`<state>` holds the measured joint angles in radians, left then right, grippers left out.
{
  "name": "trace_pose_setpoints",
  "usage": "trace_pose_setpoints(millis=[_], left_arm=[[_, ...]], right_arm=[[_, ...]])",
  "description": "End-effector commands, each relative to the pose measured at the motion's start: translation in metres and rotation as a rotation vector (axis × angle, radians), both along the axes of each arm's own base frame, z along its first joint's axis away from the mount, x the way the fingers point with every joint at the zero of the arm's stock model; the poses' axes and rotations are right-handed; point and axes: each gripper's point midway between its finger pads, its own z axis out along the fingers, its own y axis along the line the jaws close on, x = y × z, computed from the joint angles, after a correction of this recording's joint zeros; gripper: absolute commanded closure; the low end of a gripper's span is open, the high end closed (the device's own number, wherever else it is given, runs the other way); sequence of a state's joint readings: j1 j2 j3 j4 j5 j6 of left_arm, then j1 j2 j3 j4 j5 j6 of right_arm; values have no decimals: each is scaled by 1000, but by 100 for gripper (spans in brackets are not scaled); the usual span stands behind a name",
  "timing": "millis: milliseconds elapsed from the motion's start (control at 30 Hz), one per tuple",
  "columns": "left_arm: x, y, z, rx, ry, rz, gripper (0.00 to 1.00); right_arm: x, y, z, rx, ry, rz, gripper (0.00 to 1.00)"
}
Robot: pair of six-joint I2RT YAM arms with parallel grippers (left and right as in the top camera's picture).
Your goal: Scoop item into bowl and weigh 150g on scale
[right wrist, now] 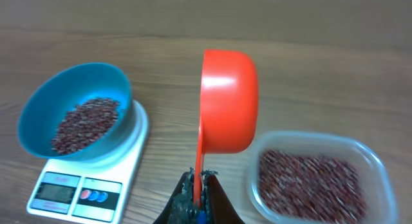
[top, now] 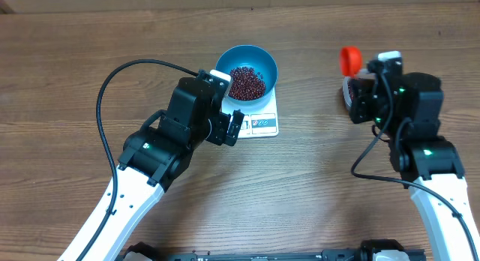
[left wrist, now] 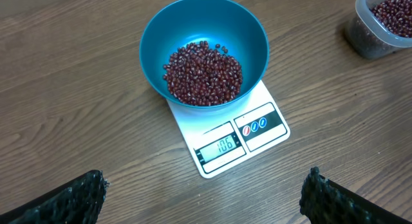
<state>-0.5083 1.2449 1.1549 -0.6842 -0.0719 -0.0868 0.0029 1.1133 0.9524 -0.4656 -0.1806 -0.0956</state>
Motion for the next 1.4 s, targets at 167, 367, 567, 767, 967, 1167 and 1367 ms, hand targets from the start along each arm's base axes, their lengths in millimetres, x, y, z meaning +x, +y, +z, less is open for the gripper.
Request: trace_pose_setpoints(millis=[167, 367, 567, 767, 967, 1167, 1367], left_arm=[[5, 1, 10, -2, -25, 8, 0], [5, 1, 10, -3, -24, 8, 0], [5, 1, 10, -2, -24, 8, 0], [5, 1, 10, -3, -24, 8, 0], [5, 1, 10, -3, -25, 8, 0], [5, 1, 10, -2, -24, 8, 0], [5, 1, 10, -2, -25, 8, 1]], right_arm=[[-11, -38, -7, 135, 79, -197, 96], [-13, -50, -15, 90, 103, -235, 96], [-6, -63, -46, 41, 194, -289, 96], [10, -66, -87, 30, 292, -291, 96], [17, -74, -115, -1, 353, -324, 96], [23, -94, -128, -78, 360, -406, 96], [28, -96, -140, -97, 376, -402, 96]])
